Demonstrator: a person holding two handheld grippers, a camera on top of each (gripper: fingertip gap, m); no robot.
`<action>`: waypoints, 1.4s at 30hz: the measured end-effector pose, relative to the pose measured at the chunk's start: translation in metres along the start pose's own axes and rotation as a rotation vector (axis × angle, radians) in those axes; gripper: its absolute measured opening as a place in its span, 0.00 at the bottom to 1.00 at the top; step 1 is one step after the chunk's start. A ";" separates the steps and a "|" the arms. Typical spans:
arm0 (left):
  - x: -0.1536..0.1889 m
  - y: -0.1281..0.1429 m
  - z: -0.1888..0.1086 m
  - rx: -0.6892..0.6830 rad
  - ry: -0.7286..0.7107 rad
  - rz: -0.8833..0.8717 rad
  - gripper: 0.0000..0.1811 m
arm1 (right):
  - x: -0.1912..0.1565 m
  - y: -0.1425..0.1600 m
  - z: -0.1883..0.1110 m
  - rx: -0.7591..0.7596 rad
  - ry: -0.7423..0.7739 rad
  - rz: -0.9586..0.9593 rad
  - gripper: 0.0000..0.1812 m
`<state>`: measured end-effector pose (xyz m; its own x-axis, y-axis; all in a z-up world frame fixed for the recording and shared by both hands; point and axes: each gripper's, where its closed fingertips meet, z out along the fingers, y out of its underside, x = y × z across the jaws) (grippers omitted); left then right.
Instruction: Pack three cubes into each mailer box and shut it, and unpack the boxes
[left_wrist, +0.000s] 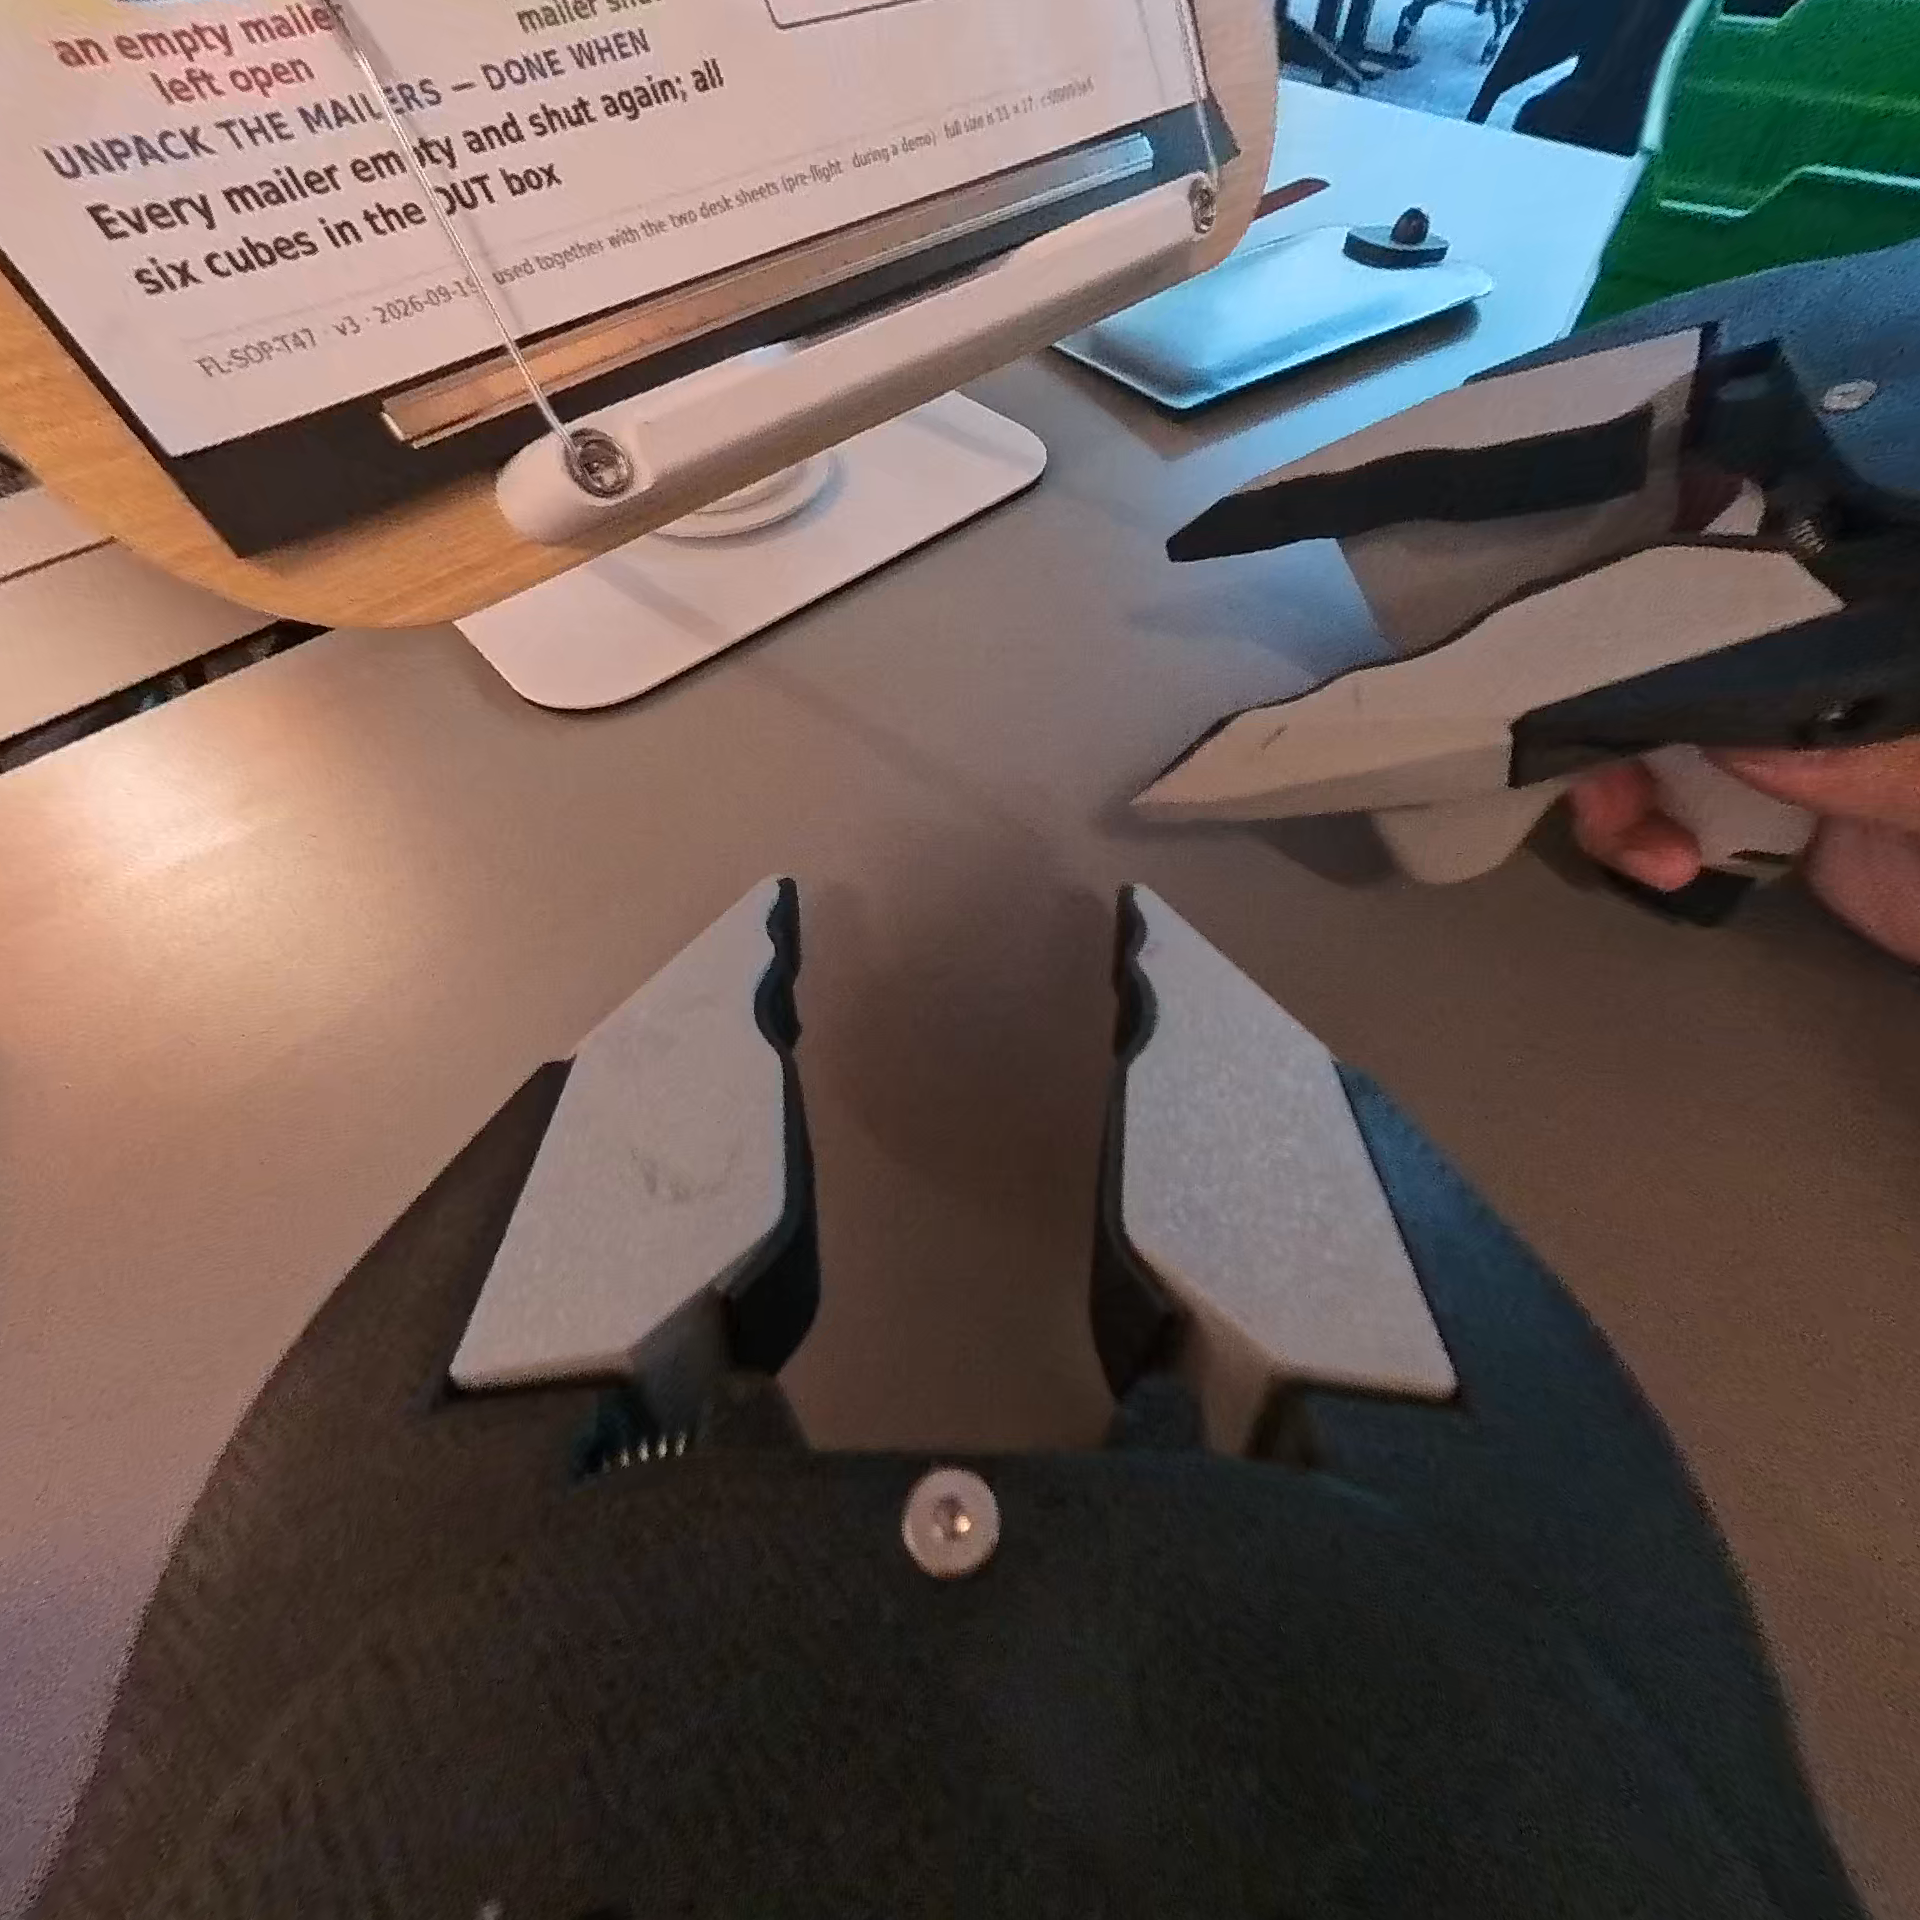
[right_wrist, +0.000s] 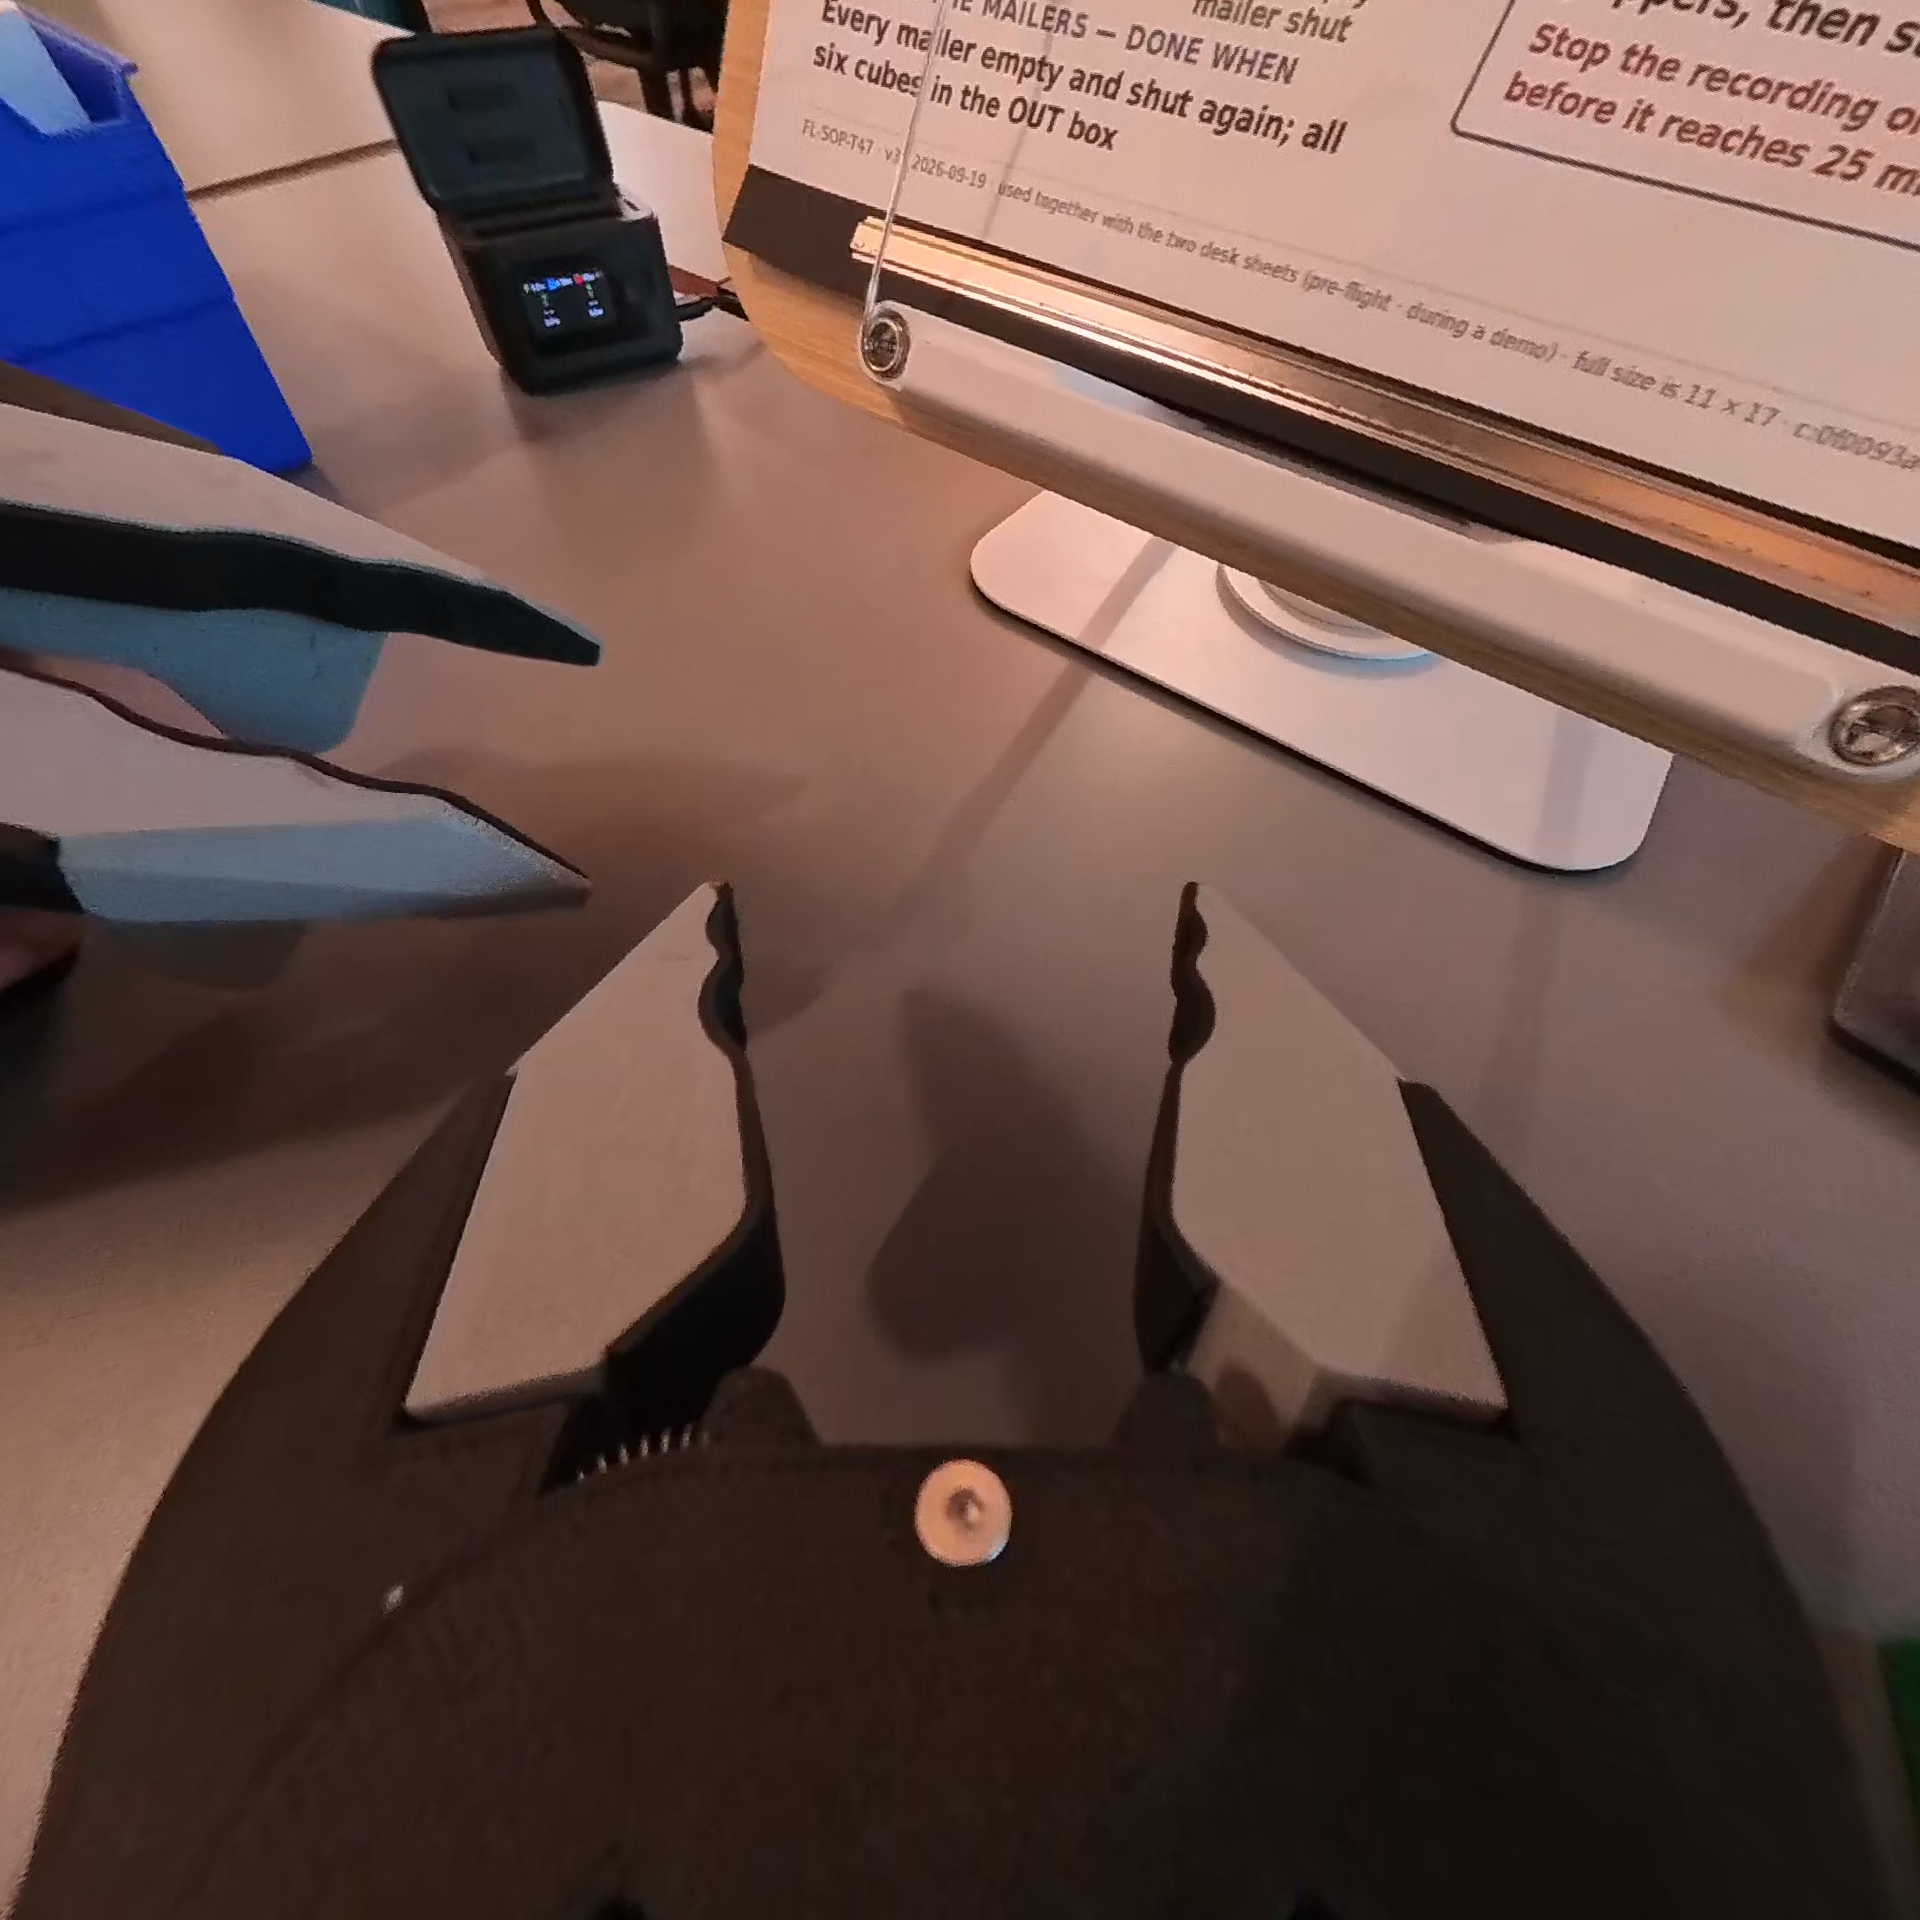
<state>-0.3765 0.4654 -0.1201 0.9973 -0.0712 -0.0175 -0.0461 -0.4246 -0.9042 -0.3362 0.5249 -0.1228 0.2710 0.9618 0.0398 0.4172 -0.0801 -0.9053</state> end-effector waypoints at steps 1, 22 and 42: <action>0.001 0.000 0.000 0.000 0.012 -0.013 0.33 | -0.001 0.000 0.000 0.001 0.000 -0.009 0.45; 0.018 0.001 -0.007 -0.004 0.074 -0.029 0.32 | -0.026 0.000 -0.012 0.028 -0.096 0.019 0.41; 0.014 0.017 0.000 -0.089 0.088 -0.100 0.33 | -0.015 0.000 -0.012 0.033 -0.029 0.096 0.47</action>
<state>-0.3635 0.4576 -0.1362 0.9885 -0.1019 0.1117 0.0443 -0.5112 -0.8583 -0.3301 0.5071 -0.1183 0.2834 0.9571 -0.0597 0.3615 -0.1643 -0.9178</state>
